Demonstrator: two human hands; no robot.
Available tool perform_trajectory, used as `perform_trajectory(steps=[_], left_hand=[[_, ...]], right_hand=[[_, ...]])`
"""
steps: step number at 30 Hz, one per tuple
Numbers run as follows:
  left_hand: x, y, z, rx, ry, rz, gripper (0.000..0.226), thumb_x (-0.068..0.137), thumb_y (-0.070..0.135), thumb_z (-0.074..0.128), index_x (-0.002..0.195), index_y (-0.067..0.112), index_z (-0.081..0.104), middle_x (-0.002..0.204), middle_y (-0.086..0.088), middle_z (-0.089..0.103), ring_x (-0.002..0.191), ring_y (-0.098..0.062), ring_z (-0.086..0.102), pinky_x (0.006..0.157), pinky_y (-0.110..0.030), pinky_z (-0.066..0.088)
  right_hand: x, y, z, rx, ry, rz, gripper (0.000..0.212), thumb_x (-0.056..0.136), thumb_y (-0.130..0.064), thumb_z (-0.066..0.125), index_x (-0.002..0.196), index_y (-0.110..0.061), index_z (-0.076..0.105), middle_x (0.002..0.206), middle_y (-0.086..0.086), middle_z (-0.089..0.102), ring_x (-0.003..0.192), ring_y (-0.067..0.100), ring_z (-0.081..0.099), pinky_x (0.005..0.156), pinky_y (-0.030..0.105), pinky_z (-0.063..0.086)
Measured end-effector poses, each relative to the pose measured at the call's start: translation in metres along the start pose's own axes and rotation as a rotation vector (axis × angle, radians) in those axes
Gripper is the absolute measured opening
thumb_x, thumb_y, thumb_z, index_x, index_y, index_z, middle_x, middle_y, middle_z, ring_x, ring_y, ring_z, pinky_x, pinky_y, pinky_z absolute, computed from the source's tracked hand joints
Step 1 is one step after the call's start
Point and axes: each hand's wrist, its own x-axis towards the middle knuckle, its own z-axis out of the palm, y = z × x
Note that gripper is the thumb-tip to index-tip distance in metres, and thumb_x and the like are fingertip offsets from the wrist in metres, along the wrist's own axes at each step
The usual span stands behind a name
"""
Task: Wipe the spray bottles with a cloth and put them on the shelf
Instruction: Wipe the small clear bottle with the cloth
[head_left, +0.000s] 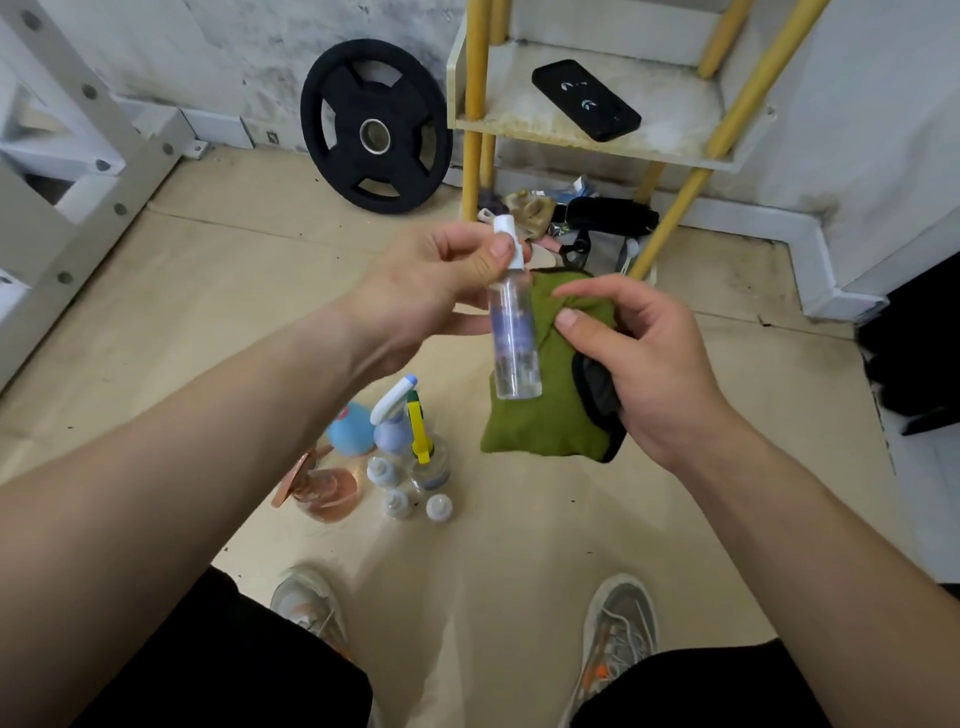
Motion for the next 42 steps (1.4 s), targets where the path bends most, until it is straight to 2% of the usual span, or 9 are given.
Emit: perform_trajectory(steps=[4,11,16,20,23,28,35,40,42], left_hand=[[-0.003,-0.014,0.02,0.045,0.086,0.018,0.032,0.098,0.022,0.062,0.108,-0.008,0.062,0.09,-0.016,0.061,0.075,-0.02,0.061,0.064,-0.032,0.061],[0.003,-0.018,0.015,-0.07,0.288,-0.083,0.028,0.096,0.035,0.065,0.098,0.008,0.061,0.086,-0.008,0.06,0.062,-0.016,0.059,0.07,-0.034,0.059],[0.0,-0.02,0.019,-0.103,0.301,-0.081,0.029,0.093,0.033,0.071,0.099,0.007,0.061,0.086,-0.008,0.062,0.068,-0.02,0.059,0.068,-0.034,0.061],[-0.004,-0.02,0.026,-0.153,0.311,-0.093,0.03,0.091,0.034,0.072,0.097,0.007,0.06,0.084,-0.007,0.063,0.071,-0.023,0.059,0.064,-0.032,0.061],[-0.006,-0.019,0.029,-0.156,0.294,-0.142,0.035,0.088,0.04,0.074,0.1,0.008,0.064,0.083,-0.004,0.065,0.071,-0.021,0.06,0.063,-0.03,0.06],[-0.006,-0.01,0.022,-0.101,0.145,-0.147,0.027,0.09,0.042,0.07,0.094,0.015,0.067,0.087,0.0,0.067,0.075,-0.017,0.06,0.064,-0.029,0.058],[-0.004,-0.007,0.011,-0.14,-0.074,-0.102,0.012,0.1,0.025,0.059,0.097,0.023,0.071,0.107,-0.005,0.068,0.095,-0.022,0.067,0.08,-0.035,0.059],[-0.003,-0.006,0.008,-0.158,-0.036,-0.098,0.011,0.098,0.023,0.062,0.089,0.019,0.069,0.101,-0.008,0.067,0.081,-0.021,0.068,0.071,-0.035,0.06],[-0.003,-0.006,0.008,-0.137,-0.006,-0.086,0.011,0.097,0.022,0.064,0.088,0.018,0.069,0.096,-0.007,0.068,0.075,-0.017,0.067,0.065,-0.032,0.058]], right_hand=[[0.002,-0.006,-0.001,-0.275,0.092,-0.157,0.027,0.087,-0.005,0.076,0.09,-0.031,0.074,0.091,-0.014,0.074,0.093,0.004,0.069,0.083,0.02,0.053],[-0.014,0.005,0.01,-0.681,-0.055,-0.337,0.018,0.081,-0.006,0.077,0.093,-0.02,0.077,0.09,-0.017,0.057,0.086,-0.003,0.055,0.076,0.005,0.037],[-0.017,0.01,0.01,-0.676,0.064,-0.156,0.019,0.082,-0.022,0.078,0.095,-0.03,0.068,0.101,-0.012,0.061,0.095,0.001,0.055,0.081,0.011,0.042],[-0.021,0.004,0.013,-0.801,0.087,-0.055,0.054,0.064,-0.052,0.088,0.103,-0.036,0.054,0.108,-0.017,0.056,0.097,0.003,0.051,0.078,0.02,0.04],[-0.02,0.002,0.015,-0.889,0.103,-0.038,0.054,0.067,-0.052,0.088,0.102,-0.037,0.049,0.103,-0.016,0.057,0.097,0.009,0.052,0.078,0.029,0.041],[-0.011,0.0,0.004,-0.65,0.108,0.06,0.046,0.062,-0.043,0.093,0.091,-0.035,0.059,0.092,-0.014,0.064,0.085,0.009,0.061,0.066,0.027,0.049],[-0.004,0.004,-0.006,-0.189,-0.03,0.199,0.049,0.06,-0.024,0.098,0.1,-0.021,0.07,0.099,0.014,0.075,0.089,0.031,0.074,0.081,0.05,0.062],[0.004,-0.001,-0.013,-0.037,-0.091,0.188,0.012,0.078,-0.023,0.074,0.089,-0.021,0.076,0.089,0.006,0.074,0.085,0.019,0.069,0.076,0.036,0.055],[0.008,-0.003,-0.016,-0.018,-0.07,0.142,0.026,0.077,-0.016,0.055,0.085,-0.022,0.079,0.094,0.009,0.074,0.091,0.022,0.068,0.082,0.038,0.054]])
